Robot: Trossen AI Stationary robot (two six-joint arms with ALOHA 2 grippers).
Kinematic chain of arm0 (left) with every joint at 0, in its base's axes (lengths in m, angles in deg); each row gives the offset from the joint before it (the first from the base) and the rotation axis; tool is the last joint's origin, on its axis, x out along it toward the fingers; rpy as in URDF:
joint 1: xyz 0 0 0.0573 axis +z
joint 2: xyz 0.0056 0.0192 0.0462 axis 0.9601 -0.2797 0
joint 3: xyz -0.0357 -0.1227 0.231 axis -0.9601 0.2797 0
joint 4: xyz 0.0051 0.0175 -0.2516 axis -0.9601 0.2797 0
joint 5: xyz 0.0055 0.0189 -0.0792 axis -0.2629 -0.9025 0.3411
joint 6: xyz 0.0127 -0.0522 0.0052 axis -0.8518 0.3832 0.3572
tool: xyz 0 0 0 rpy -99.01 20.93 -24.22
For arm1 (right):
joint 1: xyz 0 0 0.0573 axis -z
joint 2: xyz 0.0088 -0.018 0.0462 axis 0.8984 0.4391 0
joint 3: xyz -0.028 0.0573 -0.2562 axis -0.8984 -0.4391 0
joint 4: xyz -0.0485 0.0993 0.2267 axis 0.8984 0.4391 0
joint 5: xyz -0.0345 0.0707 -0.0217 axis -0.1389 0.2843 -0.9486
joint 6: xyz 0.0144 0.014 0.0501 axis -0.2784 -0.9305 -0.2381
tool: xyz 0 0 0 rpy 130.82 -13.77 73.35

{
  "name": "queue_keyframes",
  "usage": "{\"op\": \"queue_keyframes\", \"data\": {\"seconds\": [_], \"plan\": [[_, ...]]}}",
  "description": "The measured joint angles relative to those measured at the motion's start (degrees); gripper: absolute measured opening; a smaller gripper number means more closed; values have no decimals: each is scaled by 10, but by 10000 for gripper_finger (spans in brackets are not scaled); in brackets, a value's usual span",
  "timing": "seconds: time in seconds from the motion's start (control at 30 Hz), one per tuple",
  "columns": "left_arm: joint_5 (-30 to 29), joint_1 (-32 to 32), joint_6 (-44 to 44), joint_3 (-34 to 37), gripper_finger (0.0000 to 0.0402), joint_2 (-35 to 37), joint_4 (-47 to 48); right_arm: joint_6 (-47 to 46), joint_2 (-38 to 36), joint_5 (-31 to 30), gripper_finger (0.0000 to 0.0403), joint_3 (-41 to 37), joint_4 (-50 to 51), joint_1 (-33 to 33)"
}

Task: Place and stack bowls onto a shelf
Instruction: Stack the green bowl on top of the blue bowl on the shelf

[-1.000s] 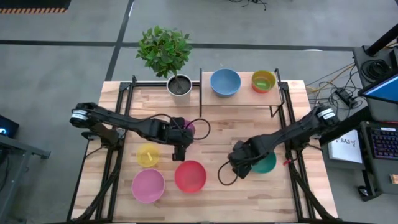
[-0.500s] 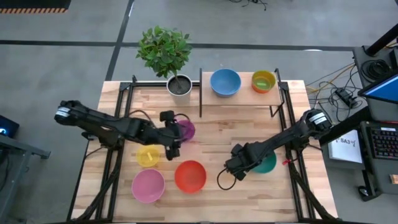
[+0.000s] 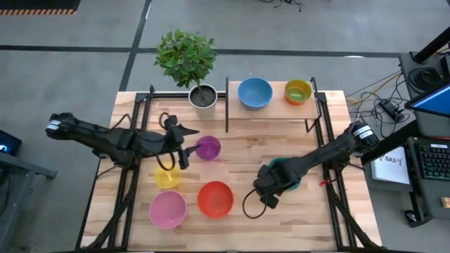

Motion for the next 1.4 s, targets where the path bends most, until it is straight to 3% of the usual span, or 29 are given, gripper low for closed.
{"op": "queue_keyframes", "data": {"seconds": [0.2, 0.5, 0.8, 1.03, 1.23, 1.4], "plan": [[0, 0, 0, 24, 219, 46, -9, 156, -6, -12, 9, 112, 1, 0], [1, 0, 4, 33, 219, 52, -13, 393, -7, -154, 9, 276, 45, 43], [1, 0, 2, 33, 219, 52, -13, 597, -5, -305, 9, 372, 93, 140], [2, 0, 0, 33, 219, 51, -13, 706, -5, -305, 9, 385, 100, 262], [2, 0, -5, 33, 219, 51, -13, 751, -5, -208, 9, 384, 120, 358], [1, 0, -10, 33, 219, 51, -12, 784, -5, -153, 9, 384, 120, 400]]}}
